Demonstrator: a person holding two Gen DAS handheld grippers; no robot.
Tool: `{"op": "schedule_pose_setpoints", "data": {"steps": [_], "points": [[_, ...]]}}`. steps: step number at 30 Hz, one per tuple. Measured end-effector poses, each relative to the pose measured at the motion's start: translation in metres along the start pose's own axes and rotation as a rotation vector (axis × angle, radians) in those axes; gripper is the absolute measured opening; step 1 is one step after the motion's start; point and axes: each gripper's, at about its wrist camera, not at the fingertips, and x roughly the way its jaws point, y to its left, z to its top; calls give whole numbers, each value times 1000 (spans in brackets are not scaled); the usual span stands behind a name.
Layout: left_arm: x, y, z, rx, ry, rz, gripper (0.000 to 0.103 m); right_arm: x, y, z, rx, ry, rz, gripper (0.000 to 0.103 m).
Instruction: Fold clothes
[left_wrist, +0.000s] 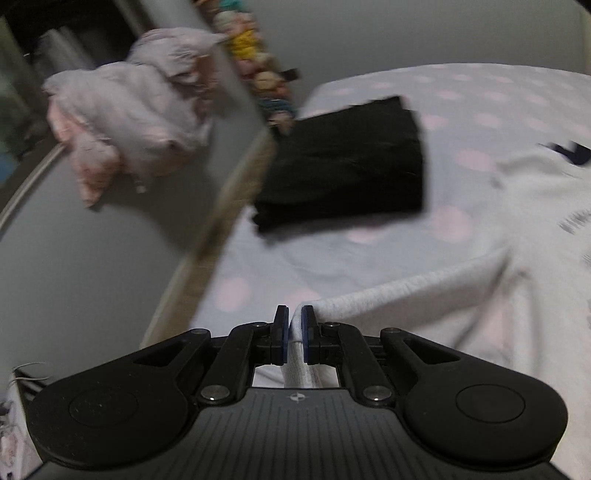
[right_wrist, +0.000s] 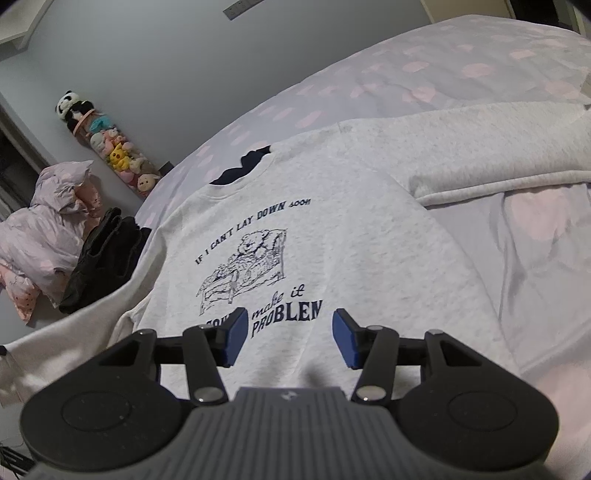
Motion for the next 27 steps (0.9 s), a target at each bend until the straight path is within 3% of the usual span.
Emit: {"op": "schedule_pose_setpoints", "data": {"steps": [2, 9, 16, 19, 24, 27], "points": [[27, 8, 15, -25, 6, 59, 8, 3, -2, 0, 8, -3, -21, 46], [139, 29, 42, -64, 95, 230, 8, 24, -6, 2, 27, 25, -54, 46], [218, 10, 30, -60, 174, 304, 8, 44, -12, 4, 43, 65, -105, 46], [223, 2, 21, -46, 171, 277, 12, 48, -12, 3, 41, 74, -119, 46], [181, -3, 10, -32, 86, 240, 25, 47, -12, 3, 37, 69, -121, 46], [139, -10, 1, -27, 69, 141, 26, 42, -11, 4, 41, 59, -115, 46]]}}
